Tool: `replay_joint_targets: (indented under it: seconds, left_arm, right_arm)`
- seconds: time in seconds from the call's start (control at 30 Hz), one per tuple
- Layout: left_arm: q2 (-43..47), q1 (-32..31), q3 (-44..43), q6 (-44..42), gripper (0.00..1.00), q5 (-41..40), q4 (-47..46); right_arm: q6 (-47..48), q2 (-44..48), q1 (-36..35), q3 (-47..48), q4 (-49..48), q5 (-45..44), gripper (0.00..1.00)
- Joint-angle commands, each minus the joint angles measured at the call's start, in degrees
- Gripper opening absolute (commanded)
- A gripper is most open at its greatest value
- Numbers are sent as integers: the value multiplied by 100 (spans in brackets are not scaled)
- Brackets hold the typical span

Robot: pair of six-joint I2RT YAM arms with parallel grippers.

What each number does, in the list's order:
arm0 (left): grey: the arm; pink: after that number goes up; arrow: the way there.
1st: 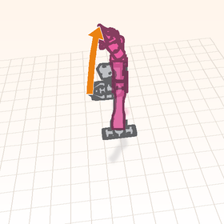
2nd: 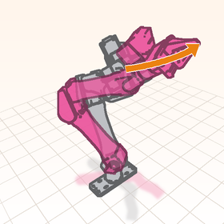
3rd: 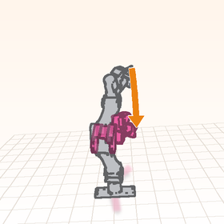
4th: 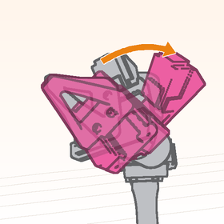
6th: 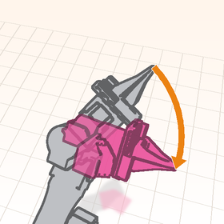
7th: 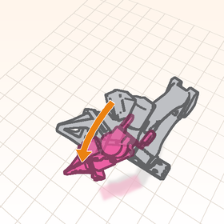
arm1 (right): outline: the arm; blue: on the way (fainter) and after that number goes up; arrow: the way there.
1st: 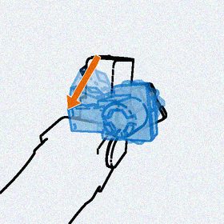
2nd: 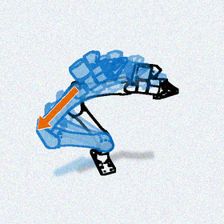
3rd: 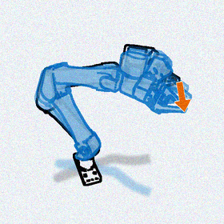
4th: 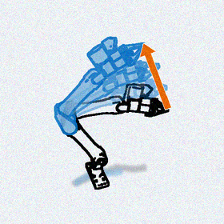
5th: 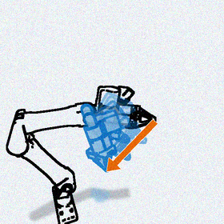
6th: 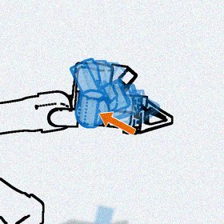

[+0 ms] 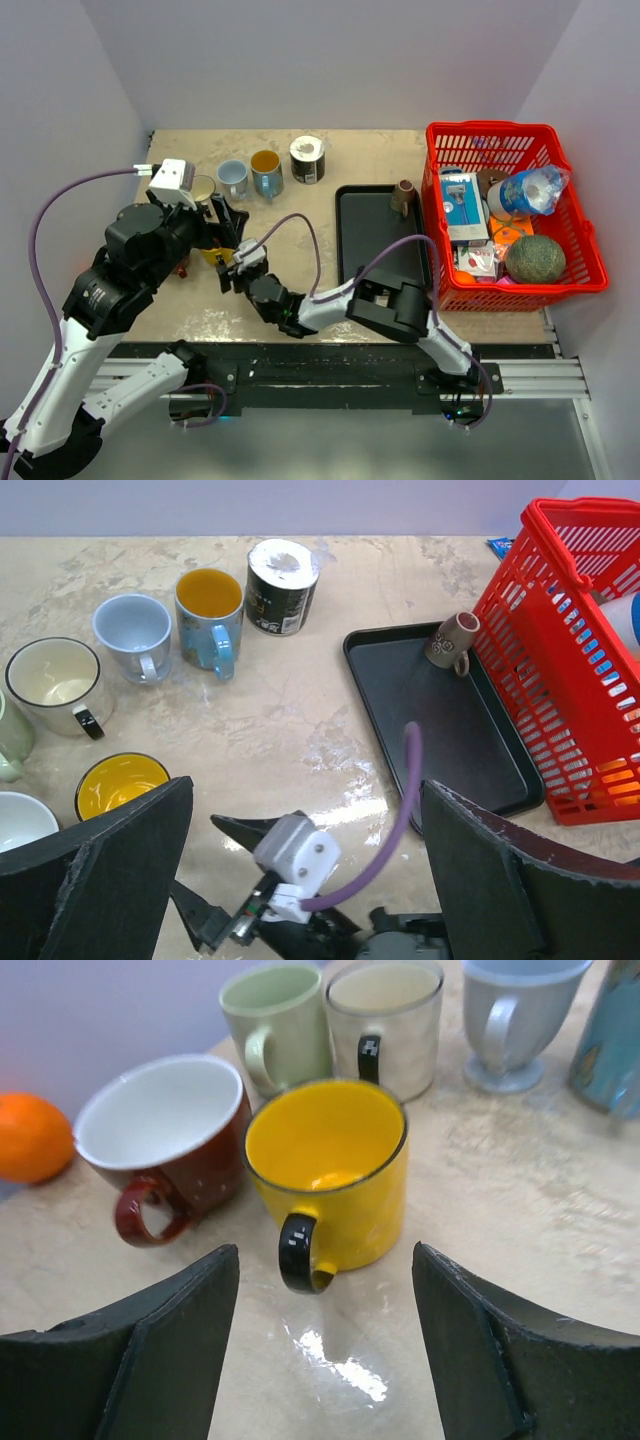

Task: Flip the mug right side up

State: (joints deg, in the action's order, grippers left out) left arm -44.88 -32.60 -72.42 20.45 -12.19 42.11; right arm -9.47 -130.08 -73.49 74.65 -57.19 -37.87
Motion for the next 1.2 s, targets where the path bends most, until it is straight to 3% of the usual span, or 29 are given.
replay_joint_targets:
  seconds: [0.0, 0.13, 0.27, 0.4, 0.47, 0.67, 0.87, 1.17]
  left_arm:
    - [120, 8, -114, 30, 99, 163, -247]
    - [234, 8, -62, 21, 99, 278, -256]
    - [322, 8, 149, 56, 99, 462, -291]
    - [366, -1, 465, 117, 99, 638, -370]
    - [349, 8, 527, 144, 99, 691, -405]
    - [322, -1, 677, 196, 99, 797, -493]
    - [261, -1, 721, 205, 99, 841, -510]
    - [252, -1, 747, 249, 99, 797, -449]
  right_arm:
    - [104, 1194, 19, -530, -118, 165, 73]
    - [-36, 2178, 28, -795, 1171, -114, 73]
    - [-1008, 3012, 335, -470, 4407, -950, 73]
    - [-2083, 3568, 1255, -609, 6173, -1083, 72]
    - [-2356, 3770, 1591, -872, 6561, -1021, 72]
    - [-1954, 3912, 2716, -953, 6983, -766, 69]
    - [-1505, 3402, 3683, -716, 7020, -449, 63]
    - [-995, 2068, 4360, 602, 7459, -371, 72]
